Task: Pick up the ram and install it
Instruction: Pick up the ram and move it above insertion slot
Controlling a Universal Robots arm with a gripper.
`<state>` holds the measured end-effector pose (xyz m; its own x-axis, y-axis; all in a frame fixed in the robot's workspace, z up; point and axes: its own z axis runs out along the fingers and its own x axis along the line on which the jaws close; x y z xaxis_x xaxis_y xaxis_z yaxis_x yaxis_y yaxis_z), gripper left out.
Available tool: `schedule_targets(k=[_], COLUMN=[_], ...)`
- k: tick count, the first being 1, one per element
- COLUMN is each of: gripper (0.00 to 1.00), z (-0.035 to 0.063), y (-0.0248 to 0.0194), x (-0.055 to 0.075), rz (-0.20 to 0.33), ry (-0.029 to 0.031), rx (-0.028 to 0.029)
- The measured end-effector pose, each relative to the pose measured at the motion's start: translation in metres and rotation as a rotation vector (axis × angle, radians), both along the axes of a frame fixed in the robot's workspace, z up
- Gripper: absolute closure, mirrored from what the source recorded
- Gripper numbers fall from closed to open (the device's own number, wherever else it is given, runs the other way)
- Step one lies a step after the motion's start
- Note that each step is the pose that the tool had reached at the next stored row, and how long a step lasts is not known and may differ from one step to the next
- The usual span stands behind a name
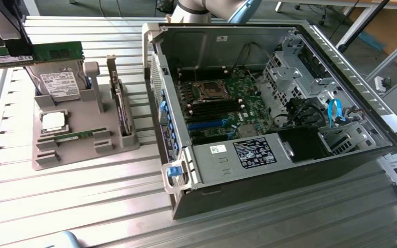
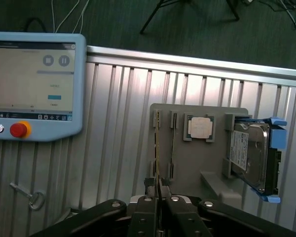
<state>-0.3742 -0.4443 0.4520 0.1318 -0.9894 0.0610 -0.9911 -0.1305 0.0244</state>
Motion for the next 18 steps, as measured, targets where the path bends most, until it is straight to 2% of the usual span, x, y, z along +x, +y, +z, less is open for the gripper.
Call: schedule_targets(k=[9, 18], gripper=[0.87, 0.87], z=[0.0002, 0.0001], y=[0.0001, 0.0000], x=[0.002, 0.012], rz=[0.000, 0.000], ry=[0.0003, 0.0002], rx=[-0.0003, -0.0023])
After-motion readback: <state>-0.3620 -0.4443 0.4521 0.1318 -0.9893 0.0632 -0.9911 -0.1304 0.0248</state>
